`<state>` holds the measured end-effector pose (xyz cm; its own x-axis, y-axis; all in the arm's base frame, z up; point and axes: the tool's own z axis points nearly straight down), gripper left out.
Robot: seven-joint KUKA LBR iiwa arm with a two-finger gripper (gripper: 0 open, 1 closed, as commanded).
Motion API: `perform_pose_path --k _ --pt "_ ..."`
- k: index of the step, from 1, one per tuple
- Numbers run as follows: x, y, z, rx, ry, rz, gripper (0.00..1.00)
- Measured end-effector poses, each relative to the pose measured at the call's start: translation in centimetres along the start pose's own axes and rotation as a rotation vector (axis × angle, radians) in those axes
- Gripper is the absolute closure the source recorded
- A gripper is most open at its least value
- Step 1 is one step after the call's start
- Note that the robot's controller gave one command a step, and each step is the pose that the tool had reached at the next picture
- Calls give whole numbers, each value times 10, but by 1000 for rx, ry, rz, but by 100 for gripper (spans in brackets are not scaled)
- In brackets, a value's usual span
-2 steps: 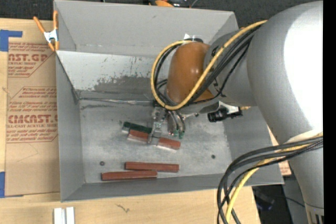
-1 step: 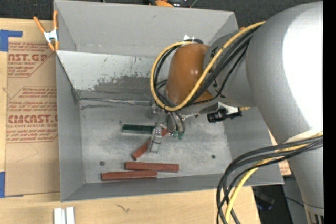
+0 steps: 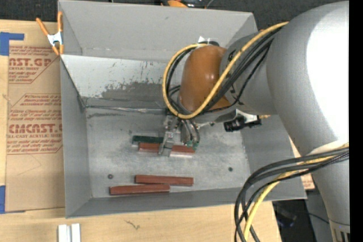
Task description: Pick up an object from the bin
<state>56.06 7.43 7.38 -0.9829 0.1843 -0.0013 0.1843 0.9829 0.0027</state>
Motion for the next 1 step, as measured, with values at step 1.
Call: perform_pose_path --k 1 --pt "0 -1 3 1 -3 1 0"
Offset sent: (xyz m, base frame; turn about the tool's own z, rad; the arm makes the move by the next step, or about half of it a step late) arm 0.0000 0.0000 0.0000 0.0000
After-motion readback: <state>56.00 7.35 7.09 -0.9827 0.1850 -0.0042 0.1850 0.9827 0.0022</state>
